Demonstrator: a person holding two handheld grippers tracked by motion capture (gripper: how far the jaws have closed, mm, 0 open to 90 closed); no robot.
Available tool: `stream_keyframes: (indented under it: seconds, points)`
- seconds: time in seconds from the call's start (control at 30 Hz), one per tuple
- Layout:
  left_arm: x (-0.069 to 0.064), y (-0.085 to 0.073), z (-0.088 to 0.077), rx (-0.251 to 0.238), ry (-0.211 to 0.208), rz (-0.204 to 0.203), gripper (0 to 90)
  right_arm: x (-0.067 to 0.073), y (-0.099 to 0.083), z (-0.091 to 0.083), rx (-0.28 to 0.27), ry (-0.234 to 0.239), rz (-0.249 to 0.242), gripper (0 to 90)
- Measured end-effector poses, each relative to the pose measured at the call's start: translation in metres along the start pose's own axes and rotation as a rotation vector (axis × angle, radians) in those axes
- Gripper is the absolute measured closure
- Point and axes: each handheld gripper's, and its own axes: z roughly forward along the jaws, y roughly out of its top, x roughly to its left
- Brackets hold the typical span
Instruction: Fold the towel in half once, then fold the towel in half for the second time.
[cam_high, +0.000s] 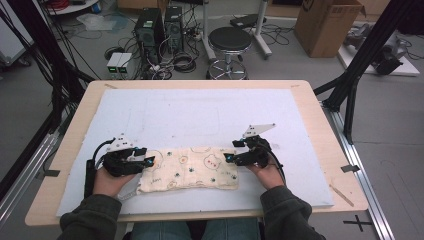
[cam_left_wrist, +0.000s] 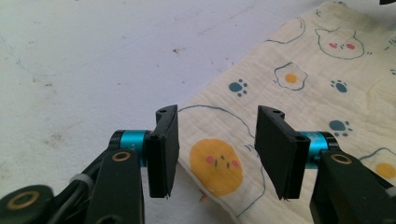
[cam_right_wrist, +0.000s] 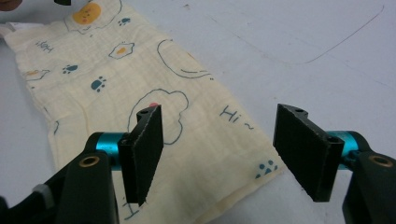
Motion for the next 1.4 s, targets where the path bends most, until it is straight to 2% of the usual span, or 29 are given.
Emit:
stream_keyframes:
  seconds: [0.03,0.23,0.57,0.7,1.07,1.4]
  points:
    - [-0.001,0.000,0.000,-0.008,0.002,-0.011,47.2,0.000,0.000,-0.001,0.000,-0.003,-0.002,31.4]
    - [-0.002,0.000,-0.005,-0.011,-0.001,-0.008,43.9,0.001,0.000,-0.006,0.000,-0.004,-0.003,30.2]
    - [-0.006,0.000,-0.014,-0.014,-0.012,-0.004,33.9,0.002,-0.002,-0.012,-0.005,-0.013,0.023,16.3]
    - [-0.004,0.001,-0.018,-0.019,-0.017,-0.011,30.7,0.005,-0.002,-0.014,-0.009,-0.023,0.007,12.6]
    - [0.000,0.002,-0.021,-0.029,-0.026,-0.036,28.4,0.007,0.004,-0.018,0.003,-0.008,0.000,12.4]
    - [0.012,0.013,-0.017,-0.017,-0.008,-0.057,32.6,-0.006,0.018,-0.016,0.024,-0.030,0.019,12.4]
